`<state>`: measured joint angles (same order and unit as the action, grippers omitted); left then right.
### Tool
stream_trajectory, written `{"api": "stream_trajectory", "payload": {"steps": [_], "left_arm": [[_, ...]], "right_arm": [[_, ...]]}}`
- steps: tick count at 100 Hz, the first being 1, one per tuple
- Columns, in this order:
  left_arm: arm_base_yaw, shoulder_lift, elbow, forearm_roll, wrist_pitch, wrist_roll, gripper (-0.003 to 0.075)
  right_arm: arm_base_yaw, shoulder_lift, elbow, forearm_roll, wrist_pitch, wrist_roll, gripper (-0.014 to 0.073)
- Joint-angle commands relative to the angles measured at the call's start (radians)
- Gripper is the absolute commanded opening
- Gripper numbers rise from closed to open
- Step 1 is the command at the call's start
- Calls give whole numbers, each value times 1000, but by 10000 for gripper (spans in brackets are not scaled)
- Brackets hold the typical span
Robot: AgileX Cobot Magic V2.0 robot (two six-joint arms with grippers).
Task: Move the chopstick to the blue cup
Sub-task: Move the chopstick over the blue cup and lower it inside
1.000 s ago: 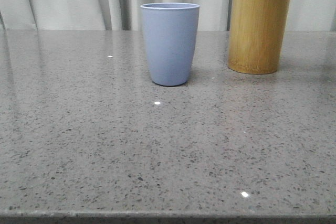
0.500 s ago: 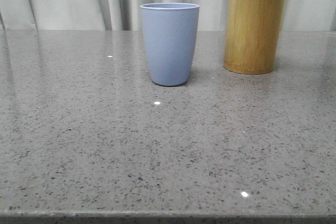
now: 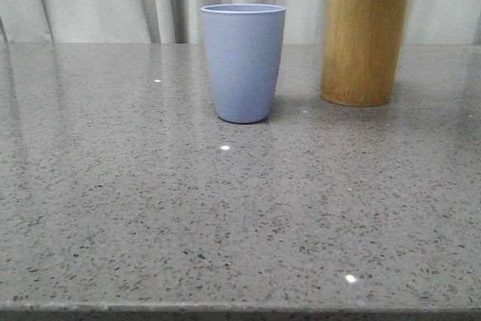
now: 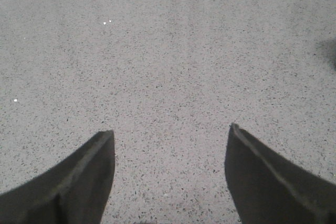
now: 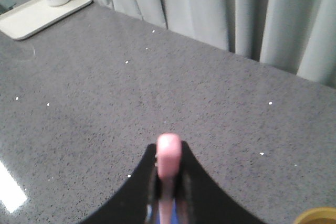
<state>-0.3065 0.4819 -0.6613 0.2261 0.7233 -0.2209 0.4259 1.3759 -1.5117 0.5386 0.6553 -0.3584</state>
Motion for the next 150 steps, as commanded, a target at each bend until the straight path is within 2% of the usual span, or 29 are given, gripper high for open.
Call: {"api": "stream_trajectory", "payload": {"steps": [1, 22, 31, 43, 58, 67, 92, 120, 134, 150], "left_arm": [[3, 4, -26, 9, -69, -6, 440], [3, 4, -26, 9, -69, -6, 440], [3, 4, -26, 9, -69, -6, 440], [3, 4, -26, 9, -67, -6, 440], [3, 4, -26, 9, -67, -6, 440], [3, 4, -26, 9, -67, -6, 440], [3, 4, -26, 9, -67, -6, 440], [3, 4, -26, 9, -67, -6, 440], [3, 4, -26, 9, -67, -6, 440], [3, 4, -26, 9, -67, -6, 440]], "right_arm": [[23, 6, -33, 31, -76, -28, -64], [31, 66, -33, 31, -76, -27, -62], [31, 76, -33, 31, -77, -27, -23], [31, 77, -33, 31, -77, -27, 126], [31, 77, -33, 31, -78, -27, 407], [30, 72, -33, 28, -78, -27, 479], [8, 10, -33, -58, -83, -27, 477], [-114, -137, -3, -103, -42, -27, 477], [-193, -248, 93, -110, 8, -27, 477], [-256, -397, 286, -150, 11, -27, 477]]}}
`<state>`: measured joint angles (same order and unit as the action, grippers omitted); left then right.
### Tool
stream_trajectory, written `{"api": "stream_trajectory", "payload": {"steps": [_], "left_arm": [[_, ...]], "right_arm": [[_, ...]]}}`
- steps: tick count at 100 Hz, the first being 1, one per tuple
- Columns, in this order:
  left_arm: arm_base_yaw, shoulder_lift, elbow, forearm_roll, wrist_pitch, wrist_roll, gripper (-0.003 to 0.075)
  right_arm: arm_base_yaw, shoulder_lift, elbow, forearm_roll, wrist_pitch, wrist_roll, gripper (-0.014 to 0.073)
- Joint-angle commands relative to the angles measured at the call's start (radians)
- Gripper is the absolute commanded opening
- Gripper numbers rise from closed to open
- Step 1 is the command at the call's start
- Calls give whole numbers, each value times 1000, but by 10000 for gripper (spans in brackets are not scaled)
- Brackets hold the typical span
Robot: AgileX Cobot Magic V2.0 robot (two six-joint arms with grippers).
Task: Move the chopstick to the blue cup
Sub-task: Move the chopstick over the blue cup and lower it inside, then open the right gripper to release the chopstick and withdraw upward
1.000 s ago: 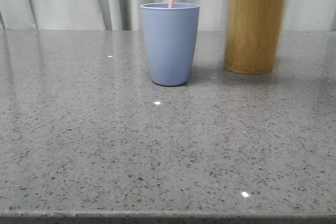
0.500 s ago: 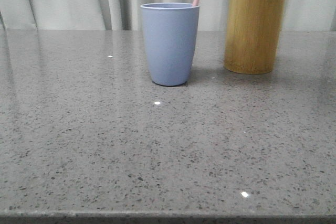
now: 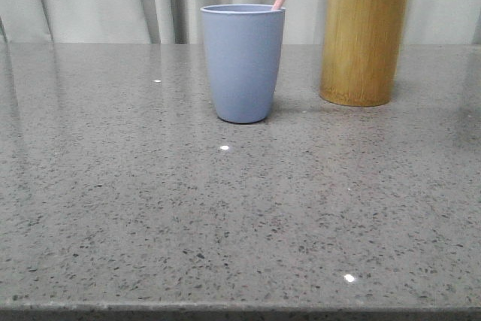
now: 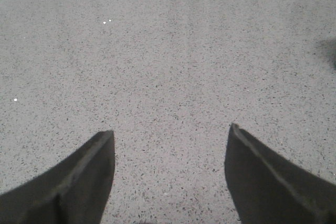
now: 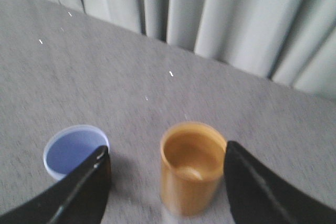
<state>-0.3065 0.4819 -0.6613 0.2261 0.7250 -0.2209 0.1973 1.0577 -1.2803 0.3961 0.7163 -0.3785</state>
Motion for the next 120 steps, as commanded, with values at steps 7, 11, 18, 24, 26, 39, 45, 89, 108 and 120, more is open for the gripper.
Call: {"api": "stream_trajectory", "payload": {"steps": [7, 11, 18, 24, 26, 39, 45, 89, 108, 120], "left_arm": [[3, 4, -26, 9, -69, -6, 440], [3, 4, -26, 9, -69, -6, 440], [3, 4, -26, 9, -69, -6, 440], [3, 4, -26, 9, -69, -6, 440], [3, 4, -26, 9, -69, -6, 440], [3, 4, -26, 9, -69, -6, 440], [3, 4, -26, 9, -69, -6, 440], [3, 4, -26, 9, -69, -6, 407], [3, 4, -26, 9, -69, -6, 181], [3, 4, -26, 9, -69, -6, 3]], "right_arm": [[-47, -152, 145, -7, -51, -7, 477], [-56, -193, 198, -8, -52, -7, 477], [-67, -264, 279, -8, -50, -7, 477], [-73, -329, 345, -8, -50, -1, 477], [-73, -351, 358, -8, -50, 3, 477], [-84, -465, 461, -21, -49, 51, 477], [-89, -505, 493, -46, -49, 81, 477], [-99, -557, 533, -151, -25, 160, 351], [-99, -557, 533, -151, -16, 160, 41], [-99, -557, 533, -150, -16, 160, -64]]}}
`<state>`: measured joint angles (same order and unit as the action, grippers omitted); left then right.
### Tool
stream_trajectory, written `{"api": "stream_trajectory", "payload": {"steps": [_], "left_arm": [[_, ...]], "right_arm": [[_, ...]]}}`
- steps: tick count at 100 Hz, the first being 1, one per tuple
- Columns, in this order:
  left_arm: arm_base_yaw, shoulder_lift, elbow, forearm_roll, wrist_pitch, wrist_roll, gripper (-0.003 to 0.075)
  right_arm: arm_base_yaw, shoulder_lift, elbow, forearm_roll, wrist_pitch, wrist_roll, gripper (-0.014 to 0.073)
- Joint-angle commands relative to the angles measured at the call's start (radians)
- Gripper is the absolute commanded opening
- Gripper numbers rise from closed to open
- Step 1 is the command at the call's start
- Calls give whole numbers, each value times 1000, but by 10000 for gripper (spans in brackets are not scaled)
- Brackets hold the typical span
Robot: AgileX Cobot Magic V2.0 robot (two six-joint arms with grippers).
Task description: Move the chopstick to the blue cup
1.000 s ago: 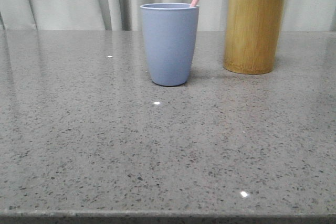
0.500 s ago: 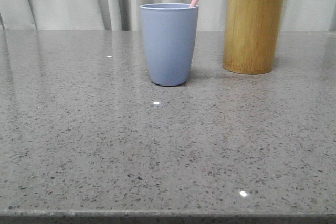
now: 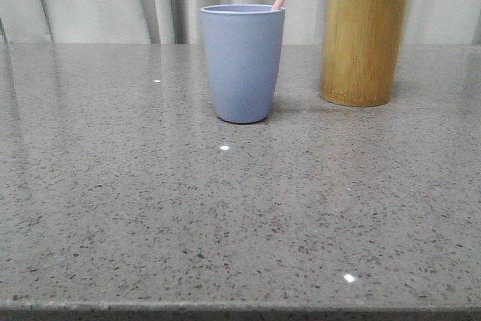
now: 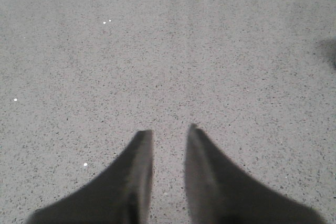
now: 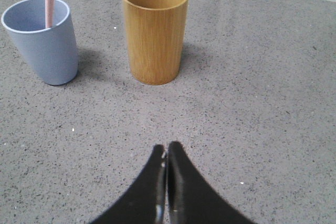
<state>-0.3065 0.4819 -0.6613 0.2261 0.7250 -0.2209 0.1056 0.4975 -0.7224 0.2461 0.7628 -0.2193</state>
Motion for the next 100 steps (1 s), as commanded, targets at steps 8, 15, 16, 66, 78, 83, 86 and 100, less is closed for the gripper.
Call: {"api": "stream_trajectory", "payload": {"steps": [8, 15, 16, 66, 78, 83, 86, 100], "left_arm": [[3, 4, -26, 9, -73, -6, -19], [3, 4, -26, 9, -73, -6, -19], [3, 4, -26, 9, -73, -6, -19], [3, 4, -26, 9, -73, -6, -19], [3, 4, -26, 9, -73, -6, -19], [3, 4, -26, 9, -73, -6, -19], [3, 4, -26, 9, -73, -6, -19], [3, 4, -26, 9, -73, -6, -19]], "right_arm": [[-7, 3, -25, 1, -50, 1, -68], [-7, 3, -25, 1, -41, 1, -68], [-7, 3, -25, 1, -40, 1, -68], [-7, 3, -25, 1, -40, 1, -68], [-7, 3, -25, 1, -40, 1, -68], [-7, 3, -25, 1, -40, 1, -68], [-7, 3, -25, 1, -40, 1, -68], [-7, 3, -25, 1, -40, 1, -68]]}}
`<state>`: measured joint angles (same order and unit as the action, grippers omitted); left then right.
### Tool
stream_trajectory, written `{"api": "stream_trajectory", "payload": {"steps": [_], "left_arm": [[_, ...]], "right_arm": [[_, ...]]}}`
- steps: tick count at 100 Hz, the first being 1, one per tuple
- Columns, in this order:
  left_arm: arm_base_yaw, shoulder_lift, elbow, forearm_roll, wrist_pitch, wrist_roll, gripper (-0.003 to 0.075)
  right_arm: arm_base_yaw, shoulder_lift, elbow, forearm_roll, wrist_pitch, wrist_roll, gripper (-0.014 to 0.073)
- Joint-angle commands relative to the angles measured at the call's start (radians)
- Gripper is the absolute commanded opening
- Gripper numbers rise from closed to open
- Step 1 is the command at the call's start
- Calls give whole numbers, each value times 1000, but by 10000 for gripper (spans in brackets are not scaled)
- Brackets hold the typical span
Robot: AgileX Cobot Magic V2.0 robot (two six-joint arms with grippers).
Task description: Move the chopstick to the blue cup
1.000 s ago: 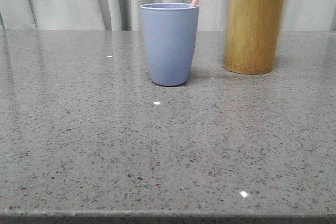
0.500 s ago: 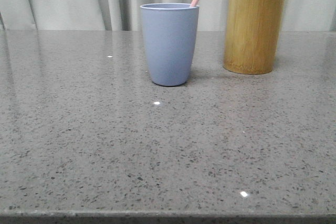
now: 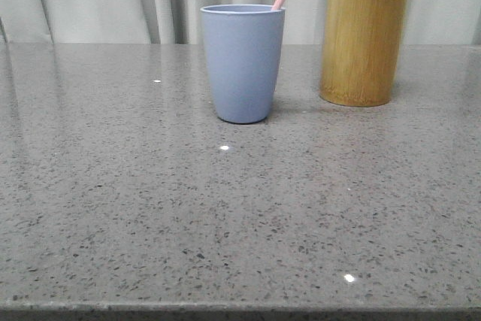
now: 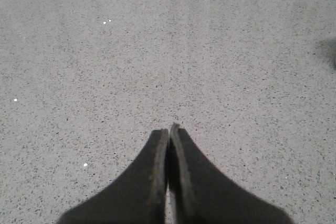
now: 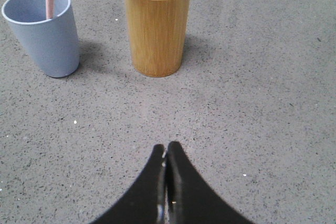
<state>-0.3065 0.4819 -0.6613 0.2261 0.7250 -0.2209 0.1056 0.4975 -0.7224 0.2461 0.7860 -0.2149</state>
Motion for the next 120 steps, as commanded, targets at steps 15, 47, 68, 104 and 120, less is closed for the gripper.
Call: {"api": "stream_trajectory", "payload": {"steps": [15, 47, 68, 104, 120], "left_arm": [[3, -3, -26, -11, -76, -6, -19], [87, -151, 54, -11, -304, -4, -19], [229, -337, 234, -51, -485, -1, -19], [284, -520, 553, -259, -648, 191, -19], [284, -520, 614, -260, -698, 191, -19]], "right_arm": [[-7, 3, -25, 1, -63, -4, -68], [-7, 3, -25, 1, -63, -4, -68], [-7, 3, -25, 1, -63, -4, -68], [-7, 3, -25, 1, -63, -4, -68], [-7, 3, -25, 1, -63, -4, -68]]}}
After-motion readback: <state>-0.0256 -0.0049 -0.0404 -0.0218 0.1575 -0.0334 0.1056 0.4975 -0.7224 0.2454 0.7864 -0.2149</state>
